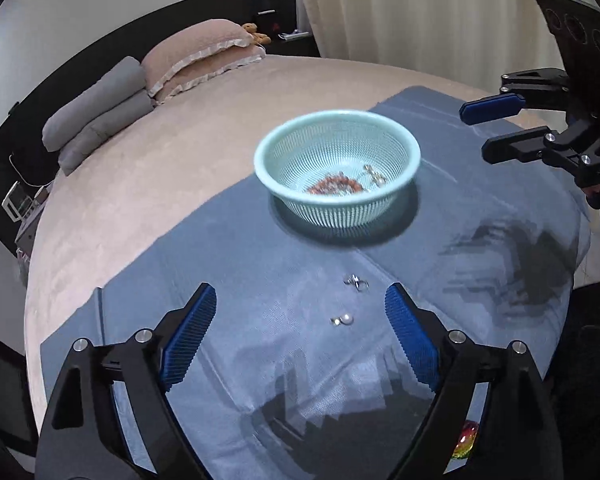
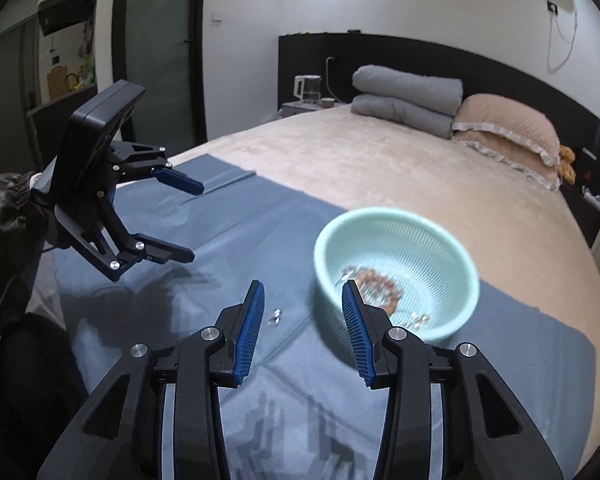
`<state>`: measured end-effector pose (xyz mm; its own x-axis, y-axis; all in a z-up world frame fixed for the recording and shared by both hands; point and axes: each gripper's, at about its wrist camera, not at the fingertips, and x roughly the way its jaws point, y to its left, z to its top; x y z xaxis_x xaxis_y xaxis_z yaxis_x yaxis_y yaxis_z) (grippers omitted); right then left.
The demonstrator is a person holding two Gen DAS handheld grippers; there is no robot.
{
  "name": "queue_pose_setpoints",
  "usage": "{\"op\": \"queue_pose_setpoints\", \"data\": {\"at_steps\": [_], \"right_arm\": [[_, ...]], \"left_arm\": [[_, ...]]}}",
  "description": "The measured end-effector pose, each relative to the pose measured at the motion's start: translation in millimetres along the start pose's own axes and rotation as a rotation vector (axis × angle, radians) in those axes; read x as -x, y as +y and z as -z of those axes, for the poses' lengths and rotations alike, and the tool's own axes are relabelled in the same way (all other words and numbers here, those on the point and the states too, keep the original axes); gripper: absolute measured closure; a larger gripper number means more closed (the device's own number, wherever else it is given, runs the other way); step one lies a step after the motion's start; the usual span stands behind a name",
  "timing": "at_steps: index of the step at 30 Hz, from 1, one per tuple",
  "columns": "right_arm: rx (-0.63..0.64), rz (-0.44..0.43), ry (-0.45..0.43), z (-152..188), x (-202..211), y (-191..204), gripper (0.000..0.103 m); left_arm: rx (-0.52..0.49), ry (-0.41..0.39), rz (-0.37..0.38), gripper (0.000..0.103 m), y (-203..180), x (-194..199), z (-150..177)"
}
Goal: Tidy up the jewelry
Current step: 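Grasp the pearl earring with the left tool while the right tool grasps a charm earring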
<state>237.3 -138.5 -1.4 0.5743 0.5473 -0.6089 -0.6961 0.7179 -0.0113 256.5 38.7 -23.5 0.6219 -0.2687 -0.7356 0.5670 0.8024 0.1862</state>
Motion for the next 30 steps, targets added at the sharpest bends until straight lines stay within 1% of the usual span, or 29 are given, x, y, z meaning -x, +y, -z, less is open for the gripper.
{"op": "queue_pose_setpoints", "data": {"at_steps": [4,8,11,15,16,19,20,21,22,23,25,27,28,29,30], "right_arm": [[-0.012,-0.042,0.074,25.3,-36.8,5.5,0.065],[-0.017,-0.071,0.093,32.4,-63.9,7.7,0.065],[0.007,-0.084,0.096,32.2,-82.6,12.3,0.065],[0.047,-0.083,0.112,29.1,-109.6,19.7,0.065],[0.054,-0.072,0.114,27.8,-116.0,20.9,0.065],[0.052,-0.075,0.132,25.6,-134.0,20.8,0.065],[0.054,-0.074,0.135,25.9,-138.6,21.5,0.065],[0.056,-0.07,0.137,26.0,-143.0,21.3,0.065],[0.053,-0.066,0.144,27.3,-146.7,20.9,0.065],[0.047,-0.061,0.157,28.2,-151.5,20.1,0.065],[0.042,-0.048,0.192,31.4,-160.0,19.0,0.066],[0.044,-0.038,0.206,32.7,-163.2,19.0,0.068],[0.043,-0.034,0.207,32.7,-163.0,19.0,0.071],[0.036,-0.034,0.208,32.7,-163.0,17.9,0.081],[0.023,-0.033,0.212,33.2,-163.3,16.5,0.087]], "left_arm": [[0.038,0.003,0.072,0.018,-9.3,-25.0,28.6],[0.066,-0.02,0.097,0.018,-12.0,-45.3,41.2],[0.096,-0.03,0.101,0.018,-12.0,-59.3,46.4],[0.132,-0.064,0.077,0.018,-6.4,-71.7,51.9],[0.138,-0.074,0.069,0.018,-5.1,-73.8,53.3],[0.146,-0.086,0.069,0.018,-3.9,-79.1,57.6],[0.143,-0.087,0.072,0.019,-4.6,-80.7,58.4],[0.135,-0.084,0.079,0.026,-6.1,-82.0,59.4],[0.122,-0.074,0.082,0.03,-8.4,-84.8,59.9],[0.105,-0.06,0.074,0.038,-11.5,-88.5,60.3],[0.078,-0.03,0.065,0.051,-17.1,-96.2,63.0],[0.067,-0.026,0.077,0.058,-20.5,-99.4,64.3],[0.069,-0.028,0.087,0.066,-20.7,-99.3,63.6],[0.074,-0.027,0.097,0.071,-20.4,-99.8,62.2],[0.074,-0.024,0.104,0.08,-20.7,-100.5,61.3]]}}
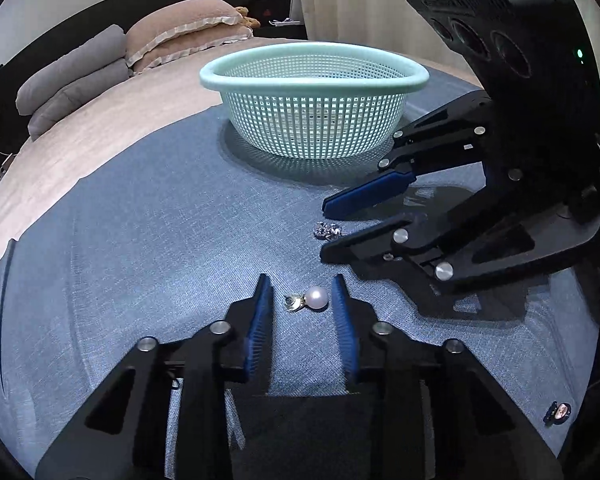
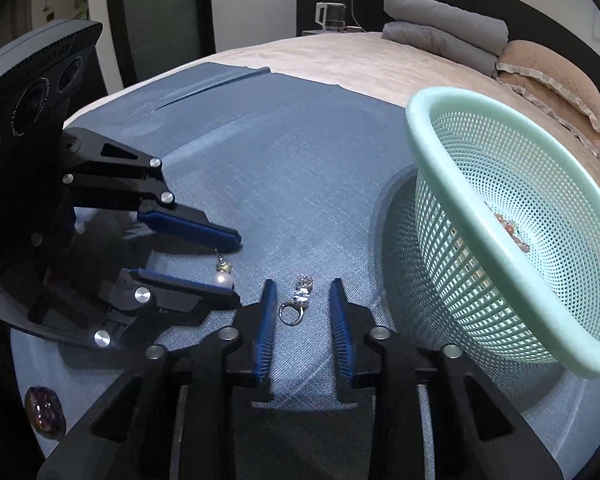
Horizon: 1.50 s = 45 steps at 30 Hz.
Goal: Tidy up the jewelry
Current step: 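Grasp the pearl earring with the left tool while the right tool grasps a charm earring, then carry the pearl and charm earrings into the basket and open both tools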
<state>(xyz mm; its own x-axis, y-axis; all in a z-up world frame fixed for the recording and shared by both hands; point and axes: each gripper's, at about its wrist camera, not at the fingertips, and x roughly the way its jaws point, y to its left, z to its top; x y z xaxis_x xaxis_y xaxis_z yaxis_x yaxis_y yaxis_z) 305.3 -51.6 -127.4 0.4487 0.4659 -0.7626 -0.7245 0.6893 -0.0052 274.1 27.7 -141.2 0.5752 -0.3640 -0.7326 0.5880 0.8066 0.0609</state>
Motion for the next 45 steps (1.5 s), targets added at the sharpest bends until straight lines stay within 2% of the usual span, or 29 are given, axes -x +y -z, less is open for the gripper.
{"op": "queue_pose_setpoints", "data": {"at_steps": [1,4,9,14,18,23,27,35,41,45], "right_arm": [[-0.016,-0.002,0.004,0.8,-0.4,-1.4,0.091],[-0.035,-0.003,0.006,2.3,0.3,-3.3,0.096],[-0.059,0.003,0.001,15.8,16.8,-2.0,0.096],[-0.085,0.039,-0.028,28.6,49.8,-4.1,0.096],[-0.097,0.087,-0.074,34.1,86.5,-5.5,0.096],[-0.096,0.152,-0.203,33.2,141.8,-6.0,0.096],[-0.079,0.207,-0.269,25.8,177.8,-9.5,0.096],[-0.045,0.319,-0.434,-14.7,240.4,-21.5,0.096],[0.011,0.364,-0.525,-43.2,254.5,-36.3,0.096],[0.03,0.348,-0.513,-58.9,236.9,-51.6,0.096]], "left_arm": [[-0.006,0.002,-0.005,0.08,-1.8,-0.4,0.4],[-0.006,0.005,0.001,0.082,-3.9,1.7,1.1],[0.023,0.01,0.022,0.082,-5.8,17.0,8.3],[0.119,0.018,0.029,0.082,4.2,36.3,18.5],[0.15,-0.005,0.009,0.082,10.4,61.4,19.6],[0.113,-0.032,-0.048,0.082,9.4,96.6,4.7],[0.072,-0.069,-0.081,0.082,10.1,122.3,-19.5],[0.036,-0.188,-0.11,0.082,22.5,163.1,-100.6],[-0.028,-0.272,-0.089,0.082,13.7,170.6,-158.8],[-0.054,-0.288,-0.061,0.082,9.5,145.0,-183.7]]}}
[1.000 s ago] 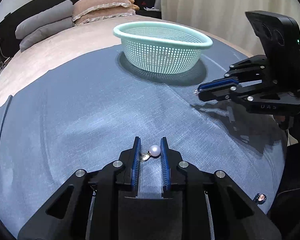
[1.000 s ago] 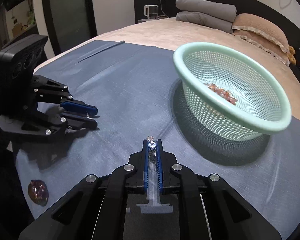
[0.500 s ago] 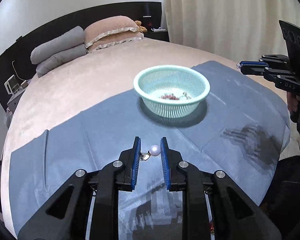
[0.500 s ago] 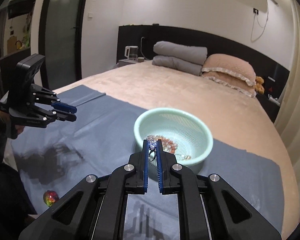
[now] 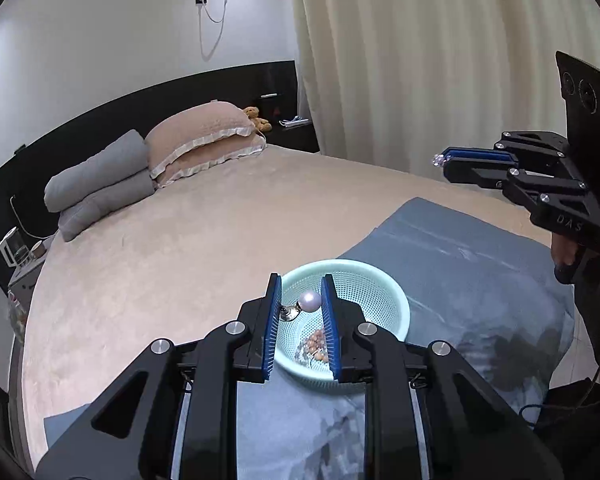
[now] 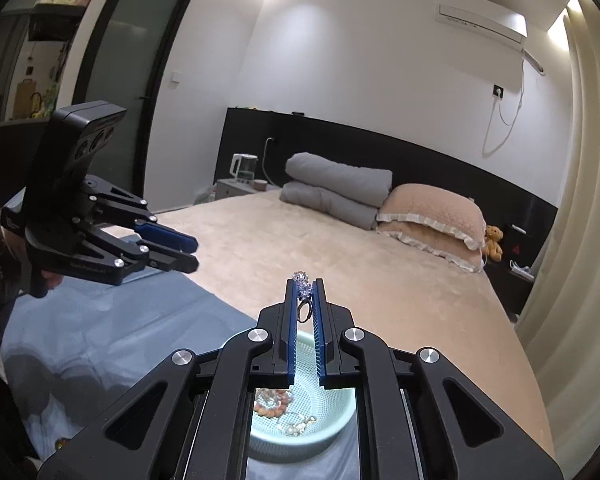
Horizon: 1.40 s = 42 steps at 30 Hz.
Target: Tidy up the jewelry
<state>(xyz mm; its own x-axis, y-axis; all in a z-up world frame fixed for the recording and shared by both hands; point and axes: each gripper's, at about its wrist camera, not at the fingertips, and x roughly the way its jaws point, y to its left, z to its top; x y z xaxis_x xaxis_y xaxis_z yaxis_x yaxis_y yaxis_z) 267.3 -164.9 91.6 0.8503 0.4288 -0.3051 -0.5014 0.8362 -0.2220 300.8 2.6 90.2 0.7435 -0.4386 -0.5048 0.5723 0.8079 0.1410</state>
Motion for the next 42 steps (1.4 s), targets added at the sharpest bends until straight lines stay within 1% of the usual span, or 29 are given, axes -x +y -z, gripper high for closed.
{"op": "queue_pose_setpoints", "data": {"at_steps": [2,3,8,11,13,16,19,22,26,28,30,31,32,33,34,35,36,37,38,39,40,42], "right_arm": [[-0.016,-0.011,0.014,10.4,-19.4,-3.0,0.096],[-0.033,-0.027,0.036,19.8,-30.6,-3.8,0.096],[-0.029,-0.029,0.165,71.8,-86.9,3.1,0.096],[-0.053,-0.041,0.208,92.1,-107.9,1.9,0.096],[-0.063,-0.039,0.224,101.1,-114.3,-0.6,0.096],[-0.09,-0.036,0.234,108.6,-115.9,-3.2,0.096],[-0.097,-0.028,0.243,110.4,-115.8,-2.2,0.095],[-0.073,0.004,0.246,108.6,-115.7,-0.1,0.095],[-0.095,0.022,0.245,108.5,-113.1,-5.0,0.095],[-0.101,0.029,0.247,107.7,-112.6,-7.8,0.094],[-0.111,0.035,0.243,106.6,-109.7,-9.3,0.086],[-0.112,0.042,0.24,106.6,-108.2,-10.2,0.078],[-0.111,0.057,0.236,105.5,-106.3,-10.4,0.068],[-0.11,0.067,0.229,104.6,-104.1,-10.7,0.064],[-0.109,0.076,0.22,103.1,-101.5,-11.0,0.053],[-0.112,0.089,0.212,101.2,-99.1,-11.8,0.043],[-0.117,0.097,0.204,99.5,-96.1,-12.6,0.041],[-0.123,0.101,0.198,98.7,-93.3,-13.6,0.038],[-0.133,0.109,0.195,97.2,-90.9,-15.1,0.029],[-0.14,0.121,0.189,96.3,-88.6,-17.7,0.024],[-0.145,0.136,0.177,95.3,-84.9,-19.1,0.017],[-0.163,0.152,0.169,94.9,-78.9,-22.3,0.017]], "left_arm": [[0.028,0.014,0.042,0.082,0.0,-25.6,3.1],[0.041,0.021,0.057,0.082,-0.6,-38.3,7.0],[0.061,0.112,0.113,0.082,-10.6,-109.2,43.3],[0.078,0.167,0.137,0.082,-13.2,-140.6,64.3],[0.095,0.188,0.142,0.082,-11.4,-152.5,75.8],[0.114,0.196,0.141,0.082,-8.5,-156.4,88.0],[0.126,0.192,0.128,0.082,-7.8,-154.1,89.9],[0.125,0.18,0.108,0.082,-8.7,-147.8,89.5],[0.128,0.169,0.095,0.081,-8.5,-139.1,89.5],[0.141,0.165,0.093,0.076,-6.6,-134.2,90.7],[0.158,0.153,0.079,0.062,-2.5,-128.3,91.4],[0.167,0.145,0.07,0.055,-0.4,-124.9,91.1],[0.178,0.135,0.064,0.051,1.8,-120.8,90.9],[0.189,0.125,0.056,0.042,4.3,-116.7,90.4],[0.201,0.114,0.045,0.036,6.6,-112.4,89.5],[0.213,0.105,0.035,0.033,8.8,-108.3,89.0],[0.223,0.1,0.03,0.027,10.6,-104.8,89.0],[0.233,0.101,0.024,0.017,12.3,-102.7,88.3],[0.244,0.099,0.009,0.012,13.4,-99.7,89.4],[0.257,0.087,-0.007,0.007,14.1,-95.8,90.3],[0.27,0.074,-0.011,0.006,14.9,-91.6,91.9],[0.297,0.058,-0.009,0.006,16.9,-85.3,95.2]]}}
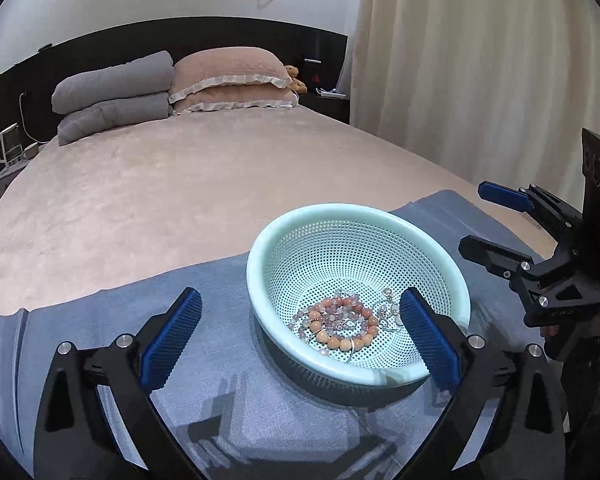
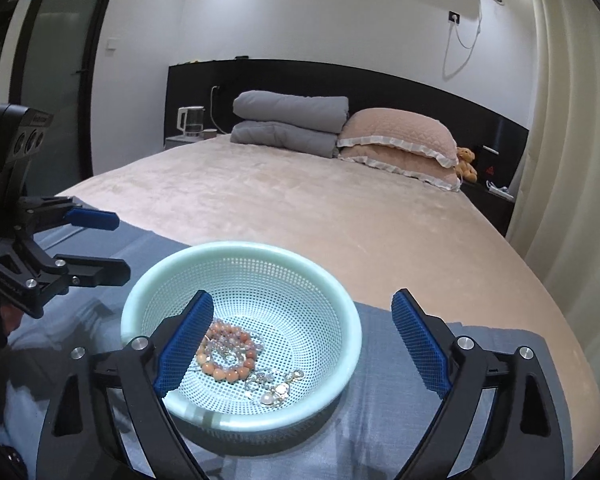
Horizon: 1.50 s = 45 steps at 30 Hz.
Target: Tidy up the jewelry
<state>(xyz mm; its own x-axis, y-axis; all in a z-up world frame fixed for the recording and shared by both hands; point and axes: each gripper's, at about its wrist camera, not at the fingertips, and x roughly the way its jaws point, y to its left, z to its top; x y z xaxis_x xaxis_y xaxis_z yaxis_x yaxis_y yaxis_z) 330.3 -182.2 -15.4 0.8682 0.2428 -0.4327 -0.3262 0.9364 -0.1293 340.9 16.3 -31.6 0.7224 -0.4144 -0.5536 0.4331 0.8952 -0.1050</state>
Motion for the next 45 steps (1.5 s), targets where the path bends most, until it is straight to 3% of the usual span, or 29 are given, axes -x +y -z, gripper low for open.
{"op": "queue_pose_setpoints", "data": {"at_steps": [8,12,18,19,20,24,27,41,45], "right_arm": [[-0.143,0.081,0.053,14.3,-3.1,-26.4,0.013],[-0.267,0.043,0.122,30.6,-16.5,-44.1,0.013],[-0.393,-0.012,0.222,49.0,-37.8,-52.8,0.014],[-0.407,-0.029,0.233,51.4,-39.5,-51.3,0.023],[-0.421,-0.048,0.25,52.9,-42.4,-51.3,0.039],[-0.461,-0.079,0.299,58.3,-50.8,-49.6,0.056],[-0.472,-0.118,0.303,59.4,-51.7,-45.0,0.072],[-0.466,-0.133,0.31,56.4,-36.7,-36.9,0.074],[-0.466,-0.149,0.314,58.3,-27.1,-33.2,0.074]], "left_arm": [[0.088,-0.018,-0.138,0.006,12.9,-6.0,12.7],[0.17,0.015,-0.13,0.006,16.4,-24.0,15.8],[0.12,0.093,-0.201,0.006,-3.0,-57.1,19.1],[0.12,0.105,-0.2,0.006,-5.4,-61.8,19.6],[0.122,0.115,-0.2,0.006,-6.2,-64.7,20.4],[0.129,0.149,-0.169,0.006,-11.7,-72.5,24.4],[0.099,0.151,-0.205,0.006,-17.5,-73.8,25.4],[0.08,0.127,-0.229,0.006,-40.8,-61.5,22.2],[0.125,0.136,-0.191,0.006,-34.8,-52.0,23.9]]}}
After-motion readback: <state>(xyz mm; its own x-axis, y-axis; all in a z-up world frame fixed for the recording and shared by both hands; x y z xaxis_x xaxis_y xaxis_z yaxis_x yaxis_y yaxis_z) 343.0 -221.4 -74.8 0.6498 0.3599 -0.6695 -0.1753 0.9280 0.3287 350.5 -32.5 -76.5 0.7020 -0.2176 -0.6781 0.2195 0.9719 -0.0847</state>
